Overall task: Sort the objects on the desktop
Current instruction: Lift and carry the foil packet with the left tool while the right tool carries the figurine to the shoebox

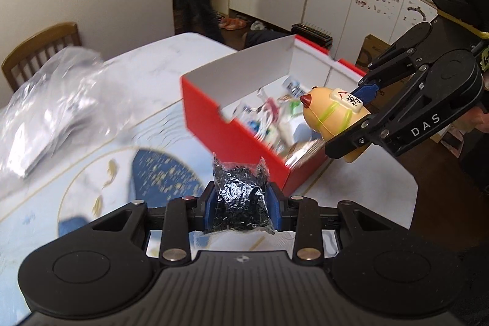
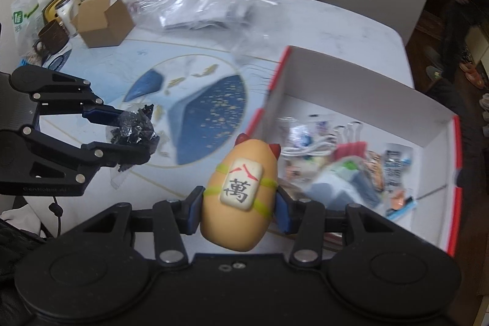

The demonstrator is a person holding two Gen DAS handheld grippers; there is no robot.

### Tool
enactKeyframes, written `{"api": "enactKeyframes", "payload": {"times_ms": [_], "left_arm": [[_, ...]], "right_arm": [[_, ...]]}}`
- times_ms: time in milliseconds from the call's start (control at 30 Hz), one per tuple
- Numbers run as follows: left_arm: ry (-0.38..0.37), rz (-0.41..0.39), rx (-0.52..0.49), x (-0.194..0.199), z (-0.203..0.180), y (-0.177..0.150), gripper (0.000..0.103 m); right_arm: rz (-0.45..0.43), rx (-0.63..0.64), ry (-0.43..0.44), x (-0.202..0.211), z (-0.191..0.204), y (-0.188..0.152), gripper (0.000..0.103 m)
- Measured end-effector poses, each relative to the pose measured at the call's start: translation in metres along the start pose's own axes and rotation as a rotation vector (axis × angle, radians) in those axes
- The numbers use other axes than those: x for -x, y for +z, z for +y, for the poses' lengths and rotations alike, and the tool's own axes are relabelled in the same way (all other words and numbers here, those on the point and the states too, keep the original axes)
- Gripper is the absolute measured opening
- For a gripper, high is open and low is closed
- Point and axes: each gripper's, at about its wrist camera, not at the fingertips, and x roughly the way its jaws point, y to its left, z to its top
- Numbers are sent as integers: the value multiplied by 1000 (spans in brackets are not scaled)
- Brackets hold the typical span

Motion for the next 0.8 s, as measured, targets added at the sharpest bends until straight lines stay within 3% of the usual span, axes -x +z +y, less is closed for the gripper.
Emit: {"api": "enactKeyframes", "payload": {"times_ms": [433, 800], "left_arm": [[-5, -3, -80, -54, -41, 65, 33], [2, 50, -104, -114, -52, 105, 33]], "right_arm": [[-12, -63, -73, 8, -89, -12, 46], [16, -88, -98, -14, -144, -11, 46]]}}
